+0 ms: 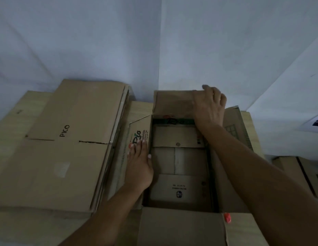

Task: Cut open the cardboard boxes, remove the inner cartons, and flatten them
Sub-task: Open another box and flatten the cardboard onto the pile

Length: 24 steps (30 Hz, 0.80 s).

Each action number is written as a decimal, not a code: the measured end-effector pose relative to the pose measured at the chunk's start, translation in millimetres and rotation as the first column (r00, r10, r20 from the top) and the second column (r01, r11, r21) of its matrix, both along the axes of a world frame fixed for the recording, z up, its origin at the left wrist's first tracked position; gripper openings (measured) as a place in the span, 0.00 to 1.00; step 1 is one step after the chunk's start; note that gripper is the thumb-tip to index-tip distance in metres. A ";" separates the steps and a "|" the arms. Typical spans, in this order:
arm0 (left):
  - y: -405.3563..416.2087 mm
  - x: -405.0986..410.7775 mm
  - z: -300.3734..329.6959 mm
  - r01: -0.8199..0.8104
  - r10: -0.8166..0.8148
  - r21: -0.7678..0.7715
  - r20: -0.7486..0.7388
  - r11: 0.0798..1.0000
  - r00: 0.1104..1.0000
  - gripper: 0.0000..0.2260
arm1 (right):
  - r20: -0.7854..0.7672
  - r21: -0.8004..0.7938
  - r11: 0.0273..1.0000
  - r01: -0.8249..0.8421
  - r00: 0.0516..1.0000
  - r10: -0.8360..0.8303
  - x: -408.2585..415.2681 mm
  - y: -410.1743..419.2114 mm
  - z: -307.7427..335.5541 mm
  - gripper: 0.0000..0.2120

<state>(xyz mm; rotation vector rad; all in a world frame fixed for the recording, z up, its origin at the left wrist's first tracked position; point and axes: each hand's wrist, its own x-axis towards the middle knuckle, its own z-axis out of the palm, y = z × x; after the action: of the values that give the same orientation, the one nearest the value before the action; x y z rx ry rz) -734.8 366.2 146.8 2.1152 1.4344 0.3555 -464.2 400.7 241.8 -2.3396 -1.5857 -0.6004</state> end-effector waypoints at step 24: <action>-5.4 -21.7 17.3 -0.149 0.169 -0.091 0.297 0.985 0.940 0.20 | -0.351 -0.438 0.887 -0.145 0.936 -0.020 4.8 -39.5 -44.0 0.35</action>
<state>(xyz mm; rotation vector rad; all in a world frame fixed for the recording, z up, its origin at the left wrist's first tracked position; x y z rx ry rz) -756.5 360.8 164.1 1.8022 1.4140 0.6558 -459.4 361.1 197.8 -2.5085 -1.7619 0.2343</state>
